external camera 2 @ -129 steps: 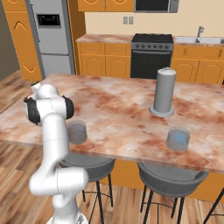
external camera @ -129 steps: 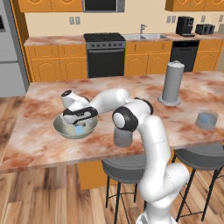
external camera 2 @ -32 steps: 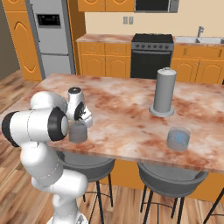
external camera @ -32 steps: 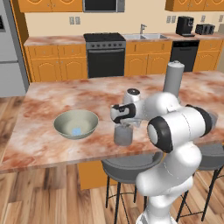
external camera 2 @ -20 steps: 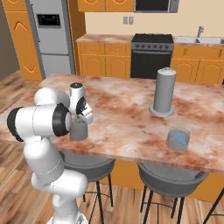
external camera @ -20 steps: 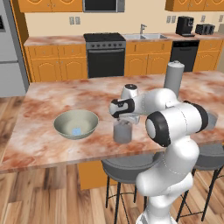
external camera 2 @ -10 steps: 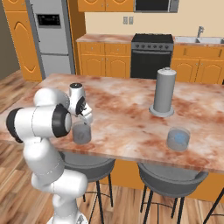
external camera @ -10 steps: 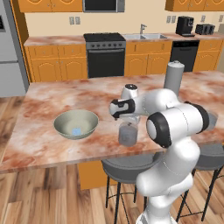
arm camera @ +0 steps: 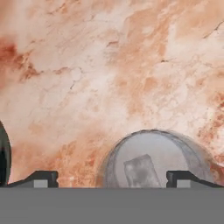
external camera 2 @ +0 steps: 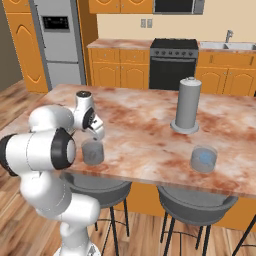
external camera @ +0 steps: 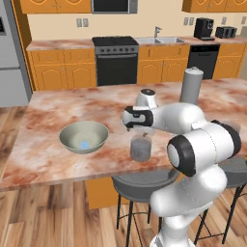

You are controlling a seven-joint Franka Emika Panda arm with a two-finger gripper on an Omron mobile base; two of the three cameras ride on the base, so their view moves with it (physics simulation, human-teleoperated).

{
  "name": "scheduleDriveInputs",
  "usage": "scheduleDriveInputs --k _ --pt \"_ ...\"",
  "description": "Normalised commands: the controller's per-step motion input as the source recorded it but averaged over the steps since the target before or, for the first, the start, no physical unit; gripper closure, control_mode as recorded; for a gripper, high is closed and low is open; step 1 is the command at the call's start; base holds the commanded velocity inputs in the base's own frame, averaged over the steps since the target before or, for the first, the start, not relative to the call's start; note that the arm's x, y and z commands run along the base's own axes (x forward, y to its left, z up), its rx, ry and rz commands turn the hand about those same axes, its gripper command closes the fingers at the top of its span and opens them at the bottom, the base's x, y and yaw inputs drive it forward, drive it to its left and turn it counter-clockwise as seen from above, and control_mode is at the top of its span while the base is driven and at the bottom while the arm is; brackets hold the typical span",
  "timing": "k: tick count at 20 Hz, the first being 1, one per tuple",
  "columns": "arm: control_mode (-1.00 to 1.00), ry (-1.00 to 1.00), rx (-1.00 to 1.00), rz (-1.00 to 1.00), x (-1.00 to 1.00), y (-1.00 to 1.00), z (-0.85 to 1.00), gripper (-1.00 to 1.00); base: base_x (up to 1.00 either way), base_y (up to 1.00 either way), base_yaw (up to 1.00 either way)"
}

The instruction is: There are four ice cubes in the ice bowl. Place two ice cubes in each glass of water.

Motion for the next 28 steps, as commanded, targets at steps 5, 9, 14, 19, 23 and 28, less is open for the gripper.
scheduleDriveInputs --k 5,9,14,19,23,28 --pt "-1.00 -0.06 0.00 0.22 -0.54 0.00 0.62 -1.00 0.00 0.00 0.00" --pt "-1.00 -0.01 0.00 0.46 -0.38 0.10 0.43 -1.00 0.00 0.00 0.00" --pt "-1.00 0.00 0.00 0.55 -0.09 0.18 0.26 -1.00 0.00 0.00 0.00" --pt "-1.00 0.00 0.00 0.54 0.01 0.26 0.06 -1.00 0.00 0.00 0.00" --pt "-1.00 -0.01 0.00 0.40 0.04 0.54 0.00 -1.00 0.00 0.00 0.00" --pt "-1.00 -0.08 0.00 0.24 0.00 0.67 0.01 -1.00 0.00 0.00 0.00"
